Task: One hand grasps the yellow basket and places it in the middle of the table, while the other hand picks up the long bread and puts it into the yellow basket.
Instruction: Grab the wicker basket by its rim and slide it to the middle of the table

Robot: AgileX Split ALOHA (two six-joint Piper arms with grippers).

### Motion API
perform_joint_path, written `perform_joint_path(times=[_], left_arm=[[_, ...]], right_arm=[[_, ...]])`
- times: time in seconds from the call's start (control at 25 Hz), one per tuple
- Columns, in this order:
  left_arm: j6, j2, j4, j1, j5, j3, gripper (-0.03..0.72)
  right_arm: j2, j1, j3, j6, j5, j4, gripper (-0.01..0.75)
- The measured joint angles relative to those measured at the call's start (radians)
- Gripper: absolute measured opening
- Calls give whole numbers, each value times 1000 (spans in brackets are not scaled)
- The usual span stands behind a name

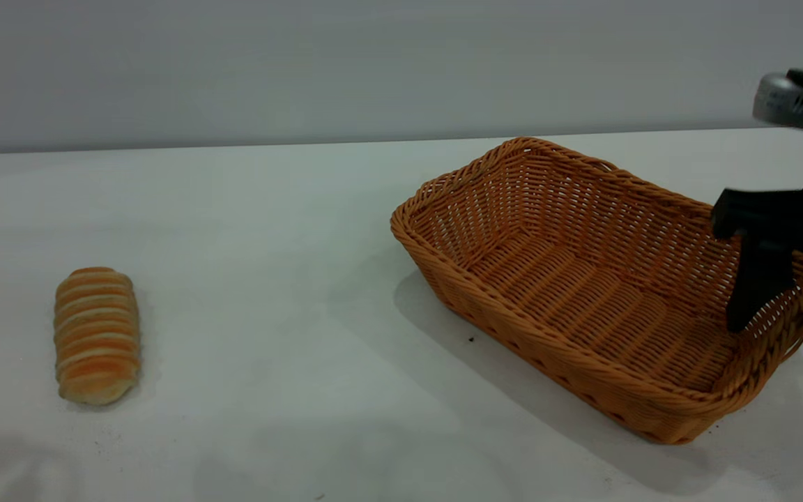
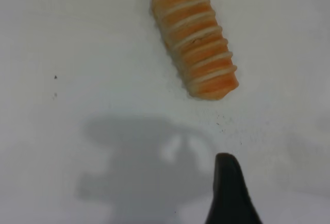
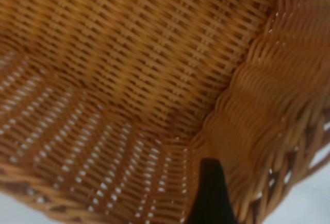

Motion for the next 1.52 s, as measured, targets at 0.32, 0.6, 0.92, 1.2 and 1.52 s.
perform_joint_path(times=[0.32, 0.6, 0.92, 1.2, 1.52], left_arm=[[0, 0, 0, 0, 4, 0, 531], [0, 0, 0, 0, 4, 0, 531], [-3, 0, 0, 0, 4, 0, 531], [-3, 0, 0, 0, 4, 0, 531], [-3, 0, -17, 0, 4, 0, 531]], right_arm=[[110, 0, 0, 0, -74, 0, 583], [169, 0, -2, 0, -144, 1, 342], [172, -10, -66, -47, -117, 14, 48], [172, 3, -158, -273, -37, 230, 49], [220, 108, -230, -591, -35, 557, 49]])
